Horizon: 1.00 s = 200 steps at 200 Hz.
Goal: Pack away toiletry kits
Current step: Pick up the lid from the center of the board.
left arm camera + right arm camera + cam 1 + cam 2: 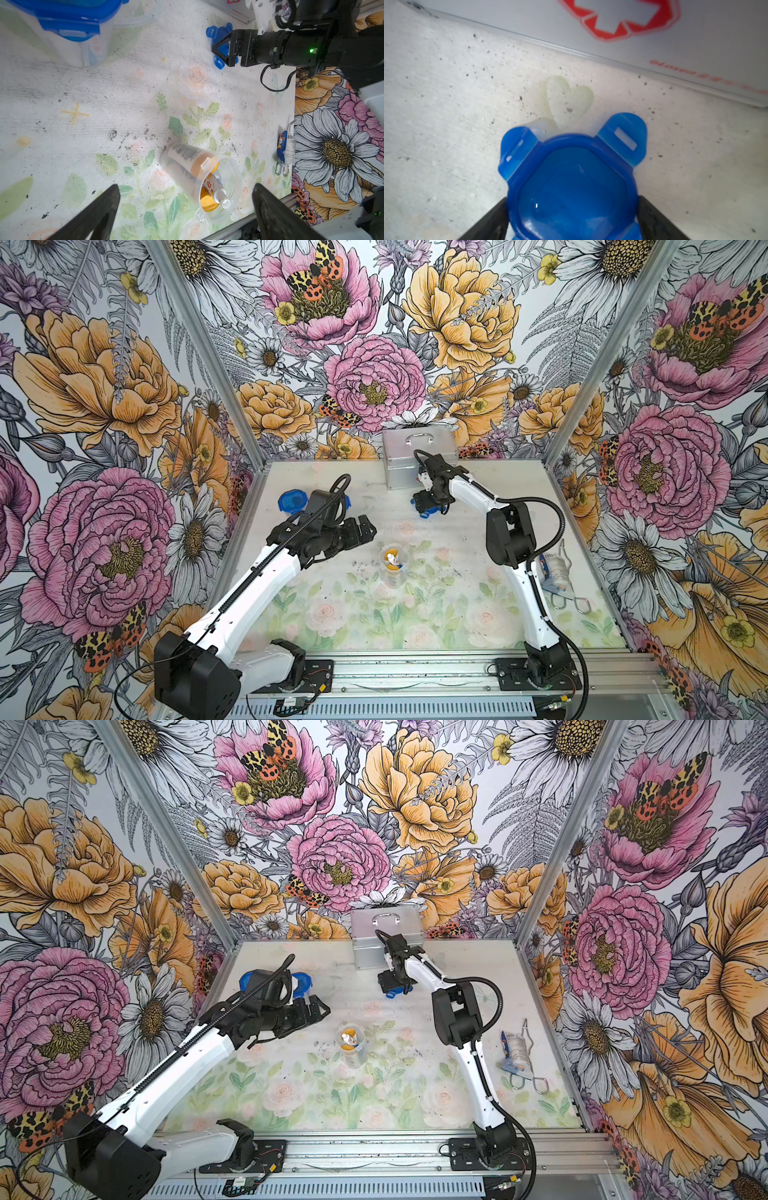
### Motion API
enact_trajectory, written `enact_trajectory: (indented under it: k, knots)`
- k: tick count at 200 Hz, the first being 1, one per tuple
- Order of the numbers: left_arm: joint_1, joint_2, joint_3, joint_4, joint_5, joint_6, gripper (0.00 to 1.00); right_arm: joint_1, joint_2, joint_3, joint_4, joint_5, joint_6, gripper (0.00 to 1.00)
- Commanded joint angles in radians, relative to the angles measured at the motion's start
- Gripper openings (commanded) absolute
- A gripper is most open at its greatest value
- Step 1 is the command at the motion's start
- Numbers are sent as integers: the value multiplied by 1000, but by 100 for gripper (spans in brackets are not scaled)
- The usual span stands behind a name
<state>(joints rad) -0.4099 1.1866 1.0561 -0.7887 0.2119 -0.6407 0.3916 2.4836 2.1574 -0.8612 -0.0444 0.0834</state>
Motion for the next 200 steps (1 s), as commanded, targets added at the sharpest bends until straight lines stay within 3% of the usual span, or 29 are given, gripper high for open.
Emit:
enact_trajectory:
  k: [1,33,106,154,200]
  knots:
    - [9,-1,17,3,19,7,99,13,44,22,-50,13,-27,86]
    - [9,-12,9,3,12,7,99,15,34,24,-58,10,-36,74]
    - [32,-65,-49,-21,6,-1,98,35,-195,-51,-73,-5,-6,64]
    - [83,-100,-86,-49,-16,-2,98,81,-404,-231,-111,36,153,62]
    - [106,-139,-112,-50,-14,23,98,243,-659,-400,-176,83,323,61]
